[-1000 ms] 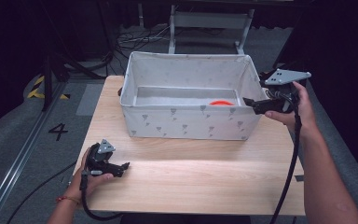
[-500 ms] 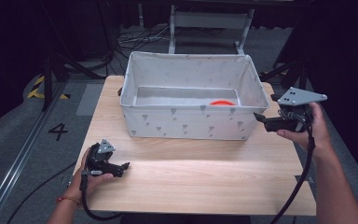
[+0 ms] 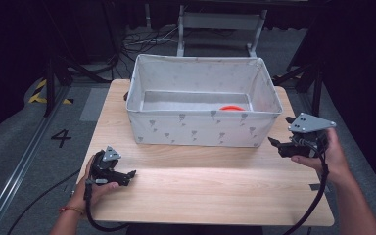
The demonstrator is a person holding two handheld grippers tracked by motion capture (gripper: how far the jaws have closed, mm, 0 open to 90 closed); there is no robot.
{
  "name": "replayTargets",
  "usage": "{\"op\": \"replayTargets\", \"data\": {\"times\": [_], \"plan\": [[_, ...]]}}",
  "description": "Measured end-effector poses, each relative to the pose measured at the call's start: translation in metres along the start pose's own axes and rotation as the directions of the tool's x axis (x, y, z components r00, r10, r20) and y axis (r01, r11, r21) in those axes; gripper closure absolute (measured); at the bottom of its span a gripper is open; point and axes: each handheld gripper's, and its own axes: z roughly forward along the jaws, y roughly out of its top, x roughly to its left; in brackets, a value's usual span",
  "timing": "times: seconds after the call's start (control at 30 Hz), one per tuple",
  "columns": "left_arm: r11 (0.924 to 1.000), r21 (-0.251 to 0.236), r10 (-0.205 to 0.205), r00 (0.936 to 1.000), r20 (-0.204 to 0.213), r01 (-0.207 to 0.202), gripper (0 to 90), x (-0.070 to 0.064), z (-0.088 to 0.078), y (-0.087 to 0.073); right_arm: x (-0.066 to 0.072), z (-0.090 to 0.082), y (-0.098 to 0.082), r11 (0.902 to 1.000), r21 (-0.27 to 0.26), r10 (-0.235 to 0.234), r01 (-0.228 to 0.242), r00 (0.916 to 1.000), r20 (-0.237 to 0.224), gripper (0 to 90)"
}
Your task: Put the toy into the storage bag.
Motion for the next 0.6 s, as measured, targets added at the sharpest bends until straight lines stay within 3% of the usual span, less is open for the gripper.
{"op": "replayTargets", "data": {"times": [0.37, 0.6], "plan": [[1.0, 0.002, -0.004, 1.0, 0.003, 0.004, 0.5, 0.0, 0.0, 0.0, 0.015, 0.021, -0.034, 0.9968, 0.079, -0.01, 0.011, 0.9998, -0.015, 18.9], [1.0, -0.001, -0.005, 1.0, -0.005, 0.005, 0.5, -0.001, 0.0, 0.0, 0.027, 0.038, -0.059, 0.9896, 0.142, -0.019, 0.022, 0.9996, -0.022, 18.0]]}}
